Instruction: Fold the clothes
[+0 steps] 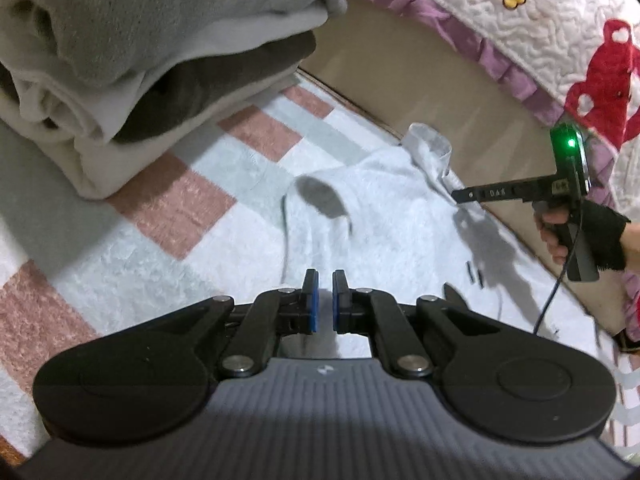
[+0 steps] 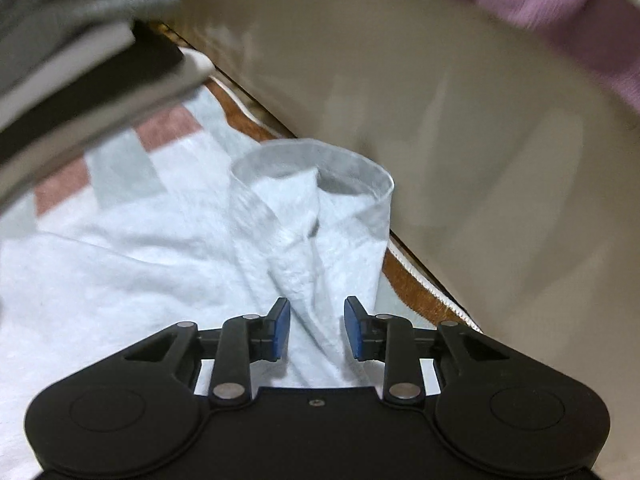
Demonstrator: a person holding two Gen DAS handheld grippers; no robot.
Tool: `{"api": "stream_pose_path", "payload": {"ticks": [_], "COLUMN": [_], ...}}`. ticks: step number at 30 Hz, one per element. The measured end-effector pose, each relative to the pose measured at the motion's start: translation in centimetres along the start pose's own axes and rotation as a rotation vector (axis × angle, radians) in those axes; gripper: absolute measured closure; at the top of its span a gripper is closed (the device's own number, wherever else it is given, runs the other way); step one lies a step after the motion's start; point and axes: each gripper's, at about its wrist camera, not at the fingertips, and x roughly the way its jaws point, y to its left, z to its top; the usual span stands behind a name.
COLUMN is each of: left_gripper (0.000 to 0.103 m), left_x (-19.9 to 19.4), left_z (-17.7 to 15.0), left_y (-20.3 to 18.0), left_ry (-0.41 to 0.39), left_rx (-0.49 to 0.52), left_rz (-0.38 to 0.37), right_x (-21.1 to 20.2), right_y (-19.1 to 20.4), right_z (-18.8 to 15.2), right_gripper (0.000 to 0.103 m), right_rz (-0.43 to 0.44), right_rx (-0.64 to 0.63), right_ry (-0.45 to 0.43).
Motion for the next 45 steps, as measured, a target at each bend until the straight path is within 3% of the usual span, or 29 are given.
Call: {"api": "stream_pose_path", "payload": {"ticks": [1, 2, 6, 11, 14, 17, 20, 23, 26, 31, 35, 36, 37, 38, 41, 43, 44, 45], "left_gripper": [0.098, 0.098, 0.098, 0.098, 0.098, 0.096, 0.095, 0.093, 0.090, 0.085, 0.077, 0.077, 0.077, 0.079, 0.086, 0.086, 0.086, 0.085], "left_x": [0.1, 0.2, 0.4, 0.5, 0.5, 0.4, 0.2, 0.4, 0.4, 0.5, 0.7, 0.7, 0.7, 0.7, 0.6, 0.6, 0.6, 0.4], "left_z": [-0.1, -0.1, -0.3, -0.4, -0.5, -0.4, -0.2, -0.3, -0.4, -0.5, -0.6, -0.6, -0.6, -0.6, -0.6, -0.6, -0.5, -0.4], "left_y": [0.2, 0.3, 0.5, -0.1, -0.5, -0.5, -0.2, 0.0, 0.2, 0.3, 0.3, 0.3, 0.2, 0.2, -0.2, -0.1, -0.1, -0.1], "left_ry": [0.007, 0.014, 0.033, 0.043, 0.050, 0.051, 0.047, 0.057, 0.068, 0.071, 0.075, 0.074, 0.073, 0.072, 0.059, 0.061, 0.062, 0.060], "left_rx": [-0.010, -0.021, -0.025, 0.017, 0.043, 0.043, 0.027, 0.003, -0.023, -0.046, -0.050, -0.042, -0.034, -0.026, 0.028, 0.028, 0.028, 0.036], "left_rz": [0.001, 0.002, 0.015, 0.043, 0.059, 0.066, 0.065, 0.056, 0.038, 0.007, -0.013, -0.012, -0.012, -0.011, 0.039, 0.050, 0.056, 0.072], "right_x": [0.5, 0.3, -2.7, -2.7, -1.7, -1.5, -4.2, -5.7, -5.6, -4.1, -2.3, -1.9, -1.6, -1.3, -2.3, -1.9, -0.7, 0.4], "right_y": [-0.1, -0.6, -3.5, -3.5, -3.7, -5.1, -6.3, -7.4, -8.1, -8.5, -8.5, -8.1, -7.6, -7.0, -5.8, -5.2, -4.8, -4.3], "right_z": [0.0, -0.2, -0.7, -1.5, -2.5, -3.1, -3.9, -5.5, -7.6, -8.4, -8.2, -7.7, -6.7, -5.8, -4.1, -3.7, -3.4, -3.2], "right_gripper": [0.095, 0.101, 0.101, 0.100, 0.081, 0.081, 0.063, 0.058, 0.051, 0.045, 0.022, 0.026, 0.038, 0.097, 0.098, 0.099, 0.084, 0.055], "right_rz": [0.008, 0.025, -0.042, -0.304, -0.402, -0.480, -0.361, -0.178, -0.004, 0.103, 0.168, 0.158, 0.141, 0.124, 0.066, -0.045, -0.139, -0.232], "right_rx": [0.004, 0.026, 0.229, 0.054, -0.102, -0.013, 0.224, 0.412, 0.505, 0.620, 0.733, 0.718, 0.665, 0.613, 0.485, 0.353, 0.263, 0.178], "right_ry": [-0.003, -0.029, -0.218, -0.156, -0.103, -0.021, -0.106, -0.135, -0.116, -0.050, -0.049, -0.056, -0.061, -0.066, -0.208, -0.205, -0.098, -0.005]}}
